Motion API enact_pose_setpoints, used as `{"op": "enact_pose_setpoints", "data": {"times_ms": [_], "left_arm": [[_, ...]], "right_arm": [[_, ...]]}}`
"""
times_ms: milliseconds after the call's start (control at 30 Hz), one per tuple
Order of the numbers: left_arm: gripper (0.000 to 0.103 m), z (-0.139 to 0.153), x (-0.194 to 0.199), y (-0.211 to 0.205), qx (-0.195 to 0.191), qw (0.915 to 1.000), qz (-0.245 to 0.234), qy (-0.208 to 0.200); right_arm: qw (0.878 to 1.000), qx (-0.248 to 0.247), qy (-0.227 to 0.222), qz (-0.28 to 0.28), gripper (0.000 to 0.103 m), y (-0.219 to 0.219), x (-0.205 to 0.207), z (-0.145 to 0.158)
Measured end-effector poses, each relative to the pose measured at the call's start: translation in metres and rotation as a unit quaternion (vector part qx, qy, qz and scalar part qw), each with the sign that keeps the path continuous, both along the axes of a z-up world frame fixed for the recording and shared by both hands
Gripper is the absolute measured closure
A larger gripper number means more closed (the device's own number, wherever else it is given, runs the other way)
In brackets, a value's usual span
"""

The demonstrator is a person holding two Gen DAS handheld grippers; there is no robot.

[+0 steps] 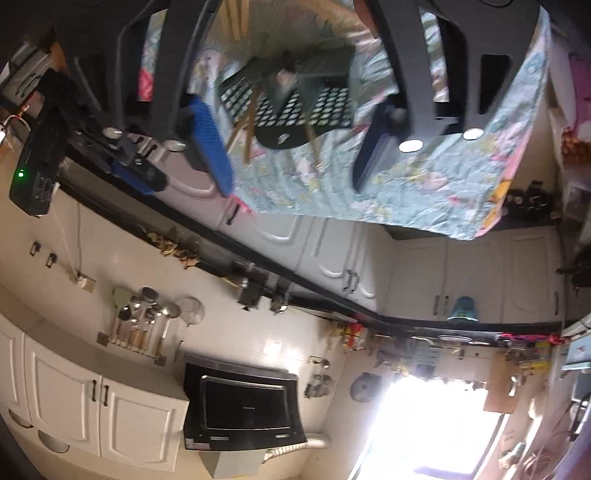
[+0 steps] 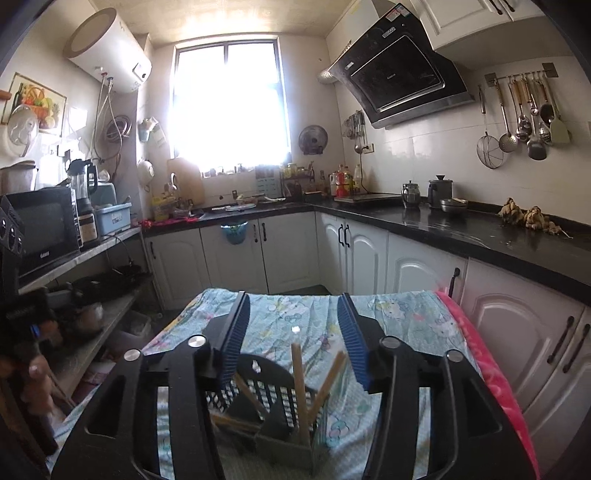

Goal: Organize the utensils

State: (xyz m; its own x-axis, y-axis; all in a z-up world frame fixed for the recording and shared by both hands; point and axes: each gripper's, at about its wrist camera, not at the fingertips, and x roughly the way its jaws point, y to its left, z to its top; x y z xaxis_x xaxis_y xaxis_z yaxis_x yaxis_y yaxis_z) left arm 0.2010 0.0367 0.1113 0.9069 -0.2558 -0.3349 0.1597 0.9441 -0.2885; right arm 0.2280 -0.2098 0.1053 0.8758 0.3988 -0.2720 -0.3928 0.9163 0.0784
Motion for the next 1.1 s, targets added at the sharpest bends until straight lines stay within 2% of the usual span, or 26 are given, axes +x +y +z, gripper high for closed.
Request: {"op": "enact_pose_setpoints", "data": {"times_ms": [167,267,333,567,1100], "left_arm": [[0.015,-0.010,-0.021,0.011,0.004,0.9996,0.026,0.011],[0.011,-0.017,-0.032,0.015,0.002,0.9993,0.033,0.019],[0.011,-0.022,-0.039,0.017,0.009,0.9990,0.039,0.021],[0.011,-0.036,-0.054,0.021,0.023,0.9979,0.051,0.033],[0.011,-0.062,-0.080,0.031,0.037,0.9954,0.058,0.067]], "right_arm": [[1.000,-0.012,0.016,0.001,0.038,-0.002,-0.017,-0.009],[1.000,-0.019,0.019,0.002,0.032,-0.003,-0.029,-0.013],[1.000,-0.023,0.020,0.002,0.027,-0.003,-0.037,-0.014],[0.999,-0.036,0.022,0.017,0.022,0.002,-0.059,-0.019],[0.993,-0.085,0.050,0.062,0.017,0.023,-0.091,-0.039]]}}
